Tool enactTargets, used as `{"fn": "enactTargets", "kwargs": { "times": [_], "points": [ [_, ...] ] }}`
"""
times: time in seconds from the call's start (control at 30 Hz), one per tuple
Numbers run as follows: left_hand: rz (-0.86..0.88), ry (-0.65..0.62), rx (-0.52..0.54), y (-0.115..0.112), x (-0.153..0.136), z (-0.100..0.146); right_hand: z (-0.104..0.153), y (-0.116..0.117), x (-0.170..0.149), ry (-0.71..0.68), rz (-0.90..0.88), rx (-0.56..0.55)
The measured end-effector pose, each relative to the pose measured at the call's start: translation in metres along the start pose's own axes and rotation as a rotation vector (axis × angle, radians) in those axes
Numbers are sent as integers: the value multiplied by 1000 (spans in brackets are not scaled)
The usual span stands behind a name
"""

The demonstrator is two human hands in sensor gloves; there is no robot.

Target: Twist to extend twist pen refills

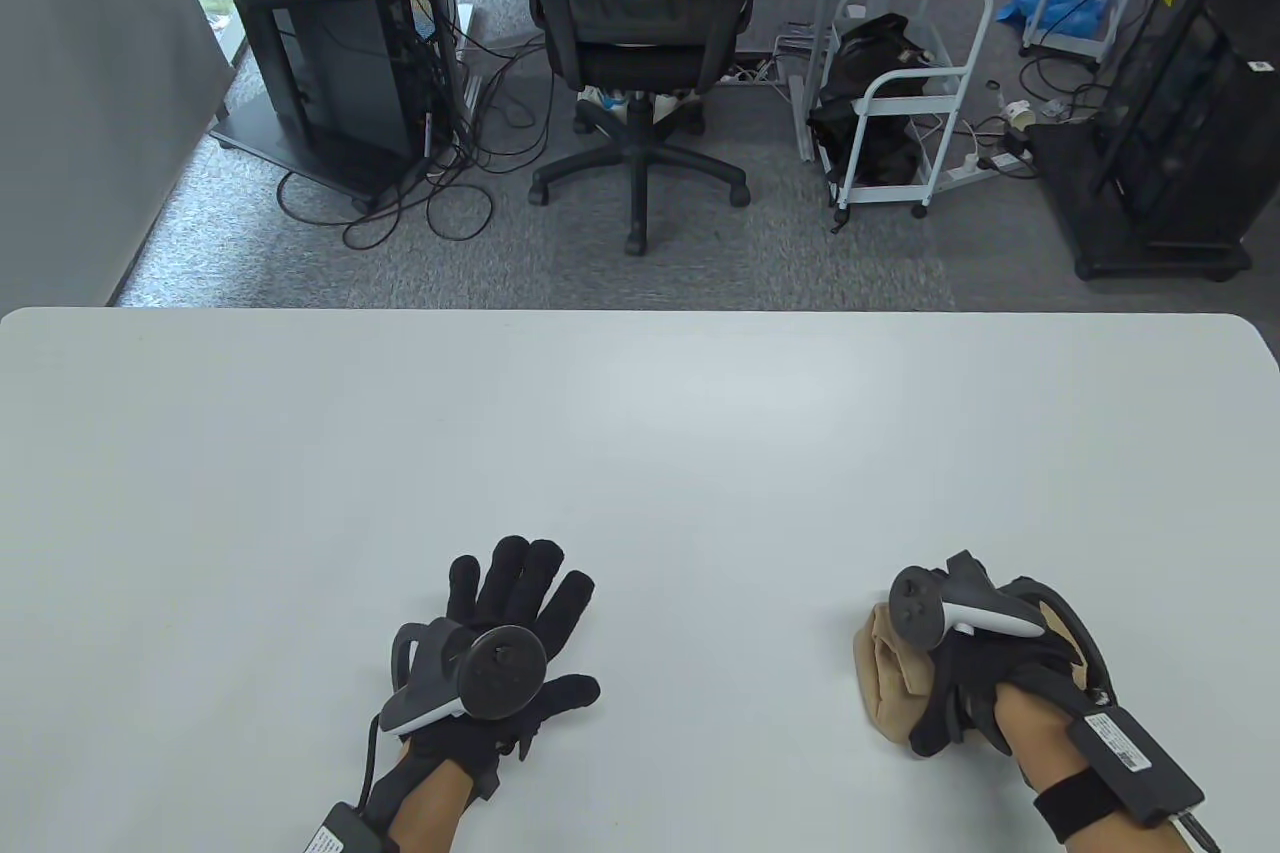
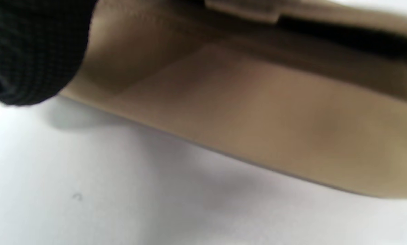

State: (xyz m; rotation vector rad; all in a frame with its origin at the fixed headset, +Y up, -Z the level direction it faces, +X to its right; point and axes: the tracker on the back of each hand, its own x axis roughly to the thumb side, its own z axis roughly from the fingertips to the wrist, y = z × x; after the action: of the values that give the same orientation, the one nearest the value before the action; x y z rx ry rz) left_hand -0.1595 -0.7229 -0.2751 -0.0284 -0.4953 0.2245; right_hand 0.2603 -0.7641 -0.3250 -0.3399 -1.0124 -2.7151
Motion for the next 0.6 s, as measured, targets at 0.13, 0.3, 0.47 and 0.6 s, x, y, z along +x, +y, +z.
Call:
{"fn": "enactTargets", "kwargs": {
  "times": [0.13,0.3,0.47,0.6],
  "points": [
    [-2,5,-6,-1,0,-1,-4,2,-1,-22,14,-52],
    [-10,2,-9,-1,1,-1,-2,0,-1,-53,6,-84],
    [-16,-5,-8,-1,2,-1,5,-7,0,-68,16,-177],
    [-16,-10,-8,-1,3,-1,9,-9,5,-63,63,-229]
  ]
}}
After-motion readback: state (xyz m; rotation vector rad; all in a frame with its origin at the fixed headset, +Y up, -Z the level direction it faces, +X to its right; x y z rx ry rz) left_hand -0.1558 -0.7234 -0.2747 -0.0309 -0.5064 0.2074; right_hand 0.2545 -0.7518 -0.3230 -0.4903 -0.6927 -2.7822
